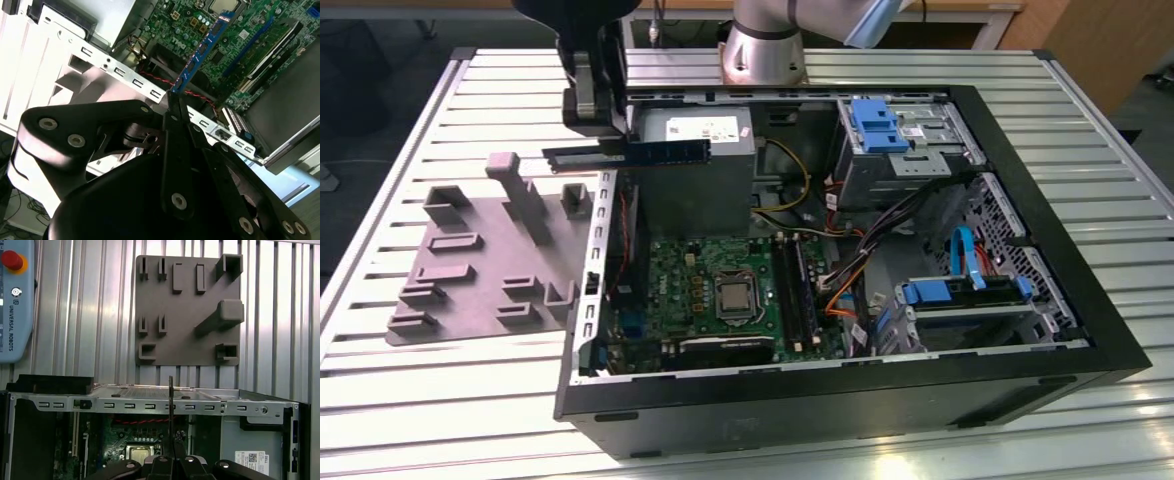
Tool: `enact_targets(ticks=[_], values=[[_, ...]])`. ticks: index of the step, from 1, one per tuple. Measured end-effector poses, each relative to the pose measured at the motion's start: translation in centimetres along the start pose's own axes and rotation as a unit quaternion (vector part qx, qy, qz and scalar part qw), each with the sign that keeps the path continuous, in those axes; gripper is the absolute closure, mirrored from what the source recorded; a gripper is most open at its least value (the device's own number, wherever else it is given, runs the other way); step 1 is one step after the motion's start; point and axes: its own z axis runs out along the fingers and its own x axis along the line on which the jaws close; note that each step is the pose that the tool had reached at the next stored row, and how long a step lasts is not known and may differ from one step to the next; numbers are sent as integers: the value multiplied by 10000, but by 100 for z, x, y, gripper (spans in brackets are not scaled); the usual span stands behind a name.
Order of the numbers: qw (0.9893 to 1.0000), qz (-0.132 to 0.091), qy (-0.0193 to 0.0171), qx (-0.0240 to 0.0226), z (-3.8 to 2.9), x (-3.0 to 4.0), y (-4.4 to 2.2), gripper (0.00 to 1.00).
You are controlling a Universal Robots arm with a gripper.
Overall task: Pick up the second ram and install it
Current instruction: 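Pick up the second ram and move it above second insertion slot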
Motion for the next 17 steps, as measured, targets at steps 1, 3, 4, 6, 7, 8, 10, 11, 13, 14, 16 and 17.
enact_targets(ticks=[1, 3, 4, 6, 7, 8, 10, 11, 13, 14, 16, 17], values=[[10000, 0, 0, 0, 0, 0, -11, 89], [10000, 0, 0, 0, -1, 1, -32, 89], [10000, 0, 0, 0, -2, 1, -42, 89], [10000, 0, 0, 0, -2, 2, -65, 89], [10000, 1, 0, 0, -2, 2, -76, 89], [10000, 0, 0, 0, -3, 3, -87, 89], [10000, 0, 0, 0, -3, 3, -110, 89], [10000, 0, 0, 0, -4, 3, -123, 89], [10000, 0, 0, 0, -4, 4, -146, 89], [10000, 0, 0, 0, -4, 5, -158, 89], [10000, 0, 0, 0, -6, 5, -182, 89], [10000, 0, 0, 0, -6, 6, -194, 89]])
